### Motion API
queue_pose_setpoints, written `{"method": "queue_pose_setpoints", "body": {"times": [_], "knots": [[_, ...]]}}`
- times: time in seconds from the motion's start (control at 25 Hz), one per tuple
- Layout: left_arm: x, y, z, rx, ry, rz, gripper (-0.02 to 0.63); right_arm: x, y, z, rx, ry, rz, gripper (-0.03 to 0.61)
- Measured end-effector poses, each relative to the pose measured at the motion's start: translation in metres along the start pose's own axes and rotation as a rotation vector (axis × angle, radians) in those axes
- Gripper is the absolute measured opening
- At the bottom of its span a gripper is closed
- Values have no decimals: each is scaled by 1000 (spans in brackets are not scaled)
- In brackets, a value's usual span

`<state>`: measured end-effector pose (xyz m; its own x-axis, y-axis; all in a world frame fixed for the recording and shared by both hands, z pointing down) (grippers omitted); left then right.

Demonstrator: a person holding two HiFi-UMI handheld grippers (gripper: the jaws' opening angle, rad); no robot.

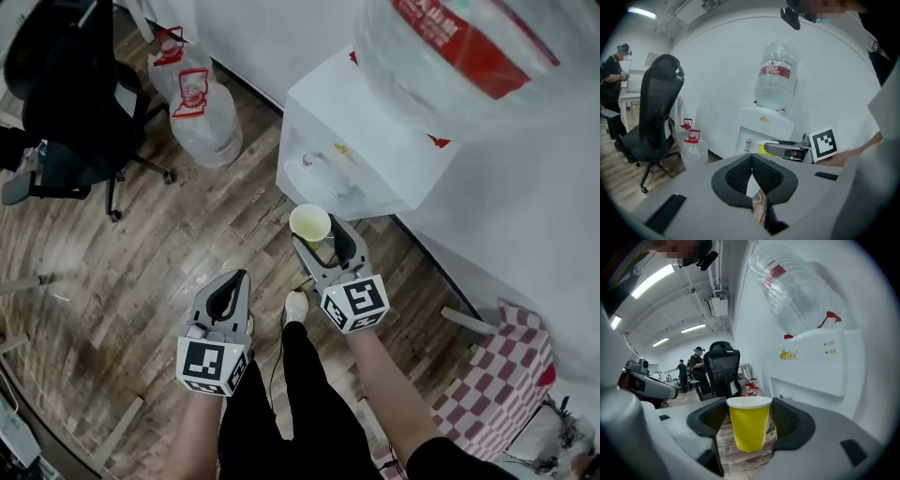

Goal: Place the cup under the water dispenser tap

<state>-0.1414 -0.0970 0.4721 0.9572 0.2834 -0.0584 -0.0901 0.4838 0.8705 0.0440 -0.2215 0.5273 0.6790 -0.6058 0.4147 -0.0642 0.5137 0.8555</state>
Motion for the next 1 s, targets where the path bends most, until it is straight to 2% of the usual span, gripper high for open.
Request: {"method": "queue_pose_setpoints", "body": {"times": [0.24,0.48,0.72,1.0], "knots": [[-15,41,47,-3,-9,-28,14,38,46,46,41,39,-29,313],[-24,63,90,3,21,-9,14,71,81,84,97,92,-45,313],[-35,83,121,21,77,5,14,94,105,130,163,149,-110,314],[-42,126,145,-9,107,22,14,106,124,166,233,201,-244,314]]}}
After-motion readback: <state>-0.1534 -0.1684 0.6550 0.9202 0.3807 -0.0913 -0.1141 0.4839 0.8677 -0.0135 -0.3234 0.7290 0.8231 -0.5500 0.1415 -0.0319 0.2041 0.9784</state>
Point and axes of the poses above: the fingertips, and each gripper's own axes: z forward along the fingers, x to its right, y out of its underside, the point moved 9 cm from there along -z, backward along the fingers, and after that the axes turned 12 degrees about z, right-handed, at the moved point
